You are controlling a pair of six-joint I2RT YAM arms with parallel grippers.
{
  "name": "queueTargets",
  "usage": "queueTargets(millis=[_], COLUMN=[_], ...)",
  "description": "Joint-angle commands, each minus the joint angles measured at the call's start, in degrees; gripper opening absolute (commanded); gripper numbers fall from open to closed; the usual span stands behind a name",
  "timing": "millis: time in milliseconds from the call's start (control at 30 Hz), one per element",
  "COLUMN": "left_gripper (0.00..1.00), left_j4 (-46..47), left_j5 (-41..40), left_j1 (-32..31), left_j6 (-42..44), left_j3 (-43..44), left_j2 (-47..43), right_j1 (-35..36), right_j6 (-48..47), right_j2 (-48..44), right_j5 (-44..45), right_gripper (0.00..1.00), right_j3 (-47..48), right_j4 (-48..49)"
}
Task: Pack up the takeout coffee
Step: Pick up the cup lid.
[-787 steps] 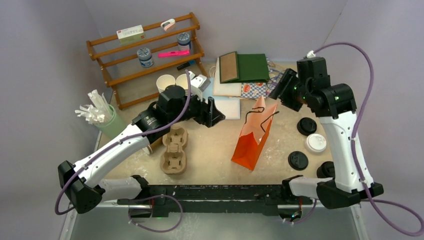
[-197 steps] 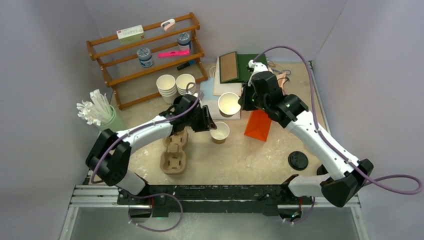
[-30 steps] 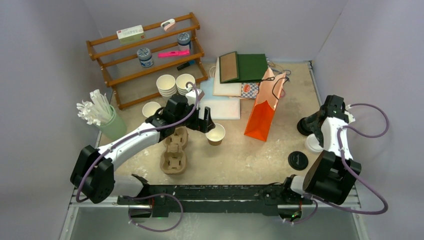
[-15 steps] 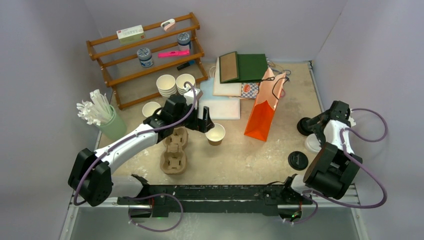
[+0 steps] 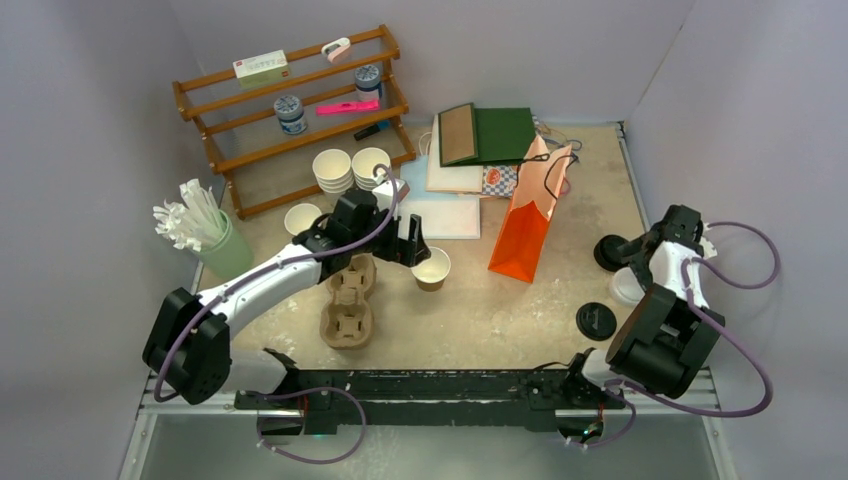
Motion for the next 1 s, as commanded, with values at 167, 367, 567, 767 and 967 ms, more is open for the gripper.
queueTargets(millis=[167,367,567,767,967], left_gripper=[1.0,1.0,1.0,1.0,1.0], left_j4=[0.0,-0.2,-0.6,-0.8,-1.3], left_j5=[1.7,1.8,1.5,1.2,0.9], left_j1=[-0.4,-0.3,-0.3,-0.2,-0.3], left_j6=[1.4,1.8,2.4,2.2,2.4], left_j3=[3.8,3.8,4.1,4.0,4.1], left_j2=[1.9,2.3,2.4,2.6,2.6], right_j1=[-2.6,-2.7,-2.7,-2.7,-2.7], right_j6=[1.7,1.6,2.1,2.9,3.2], right_j2=[1.9,2.3,3.5,4.9,5.1], right_j5=[1.2,0.1,0.5,0.5,0.0], right_gripper=[0.98,0.98,0.94,0.92,0.87], right_j3=[0.3,-0.4,-0.1,0.0,-0.2], right_j4=[-1.1,0.1,0.2,0.7,1.0])
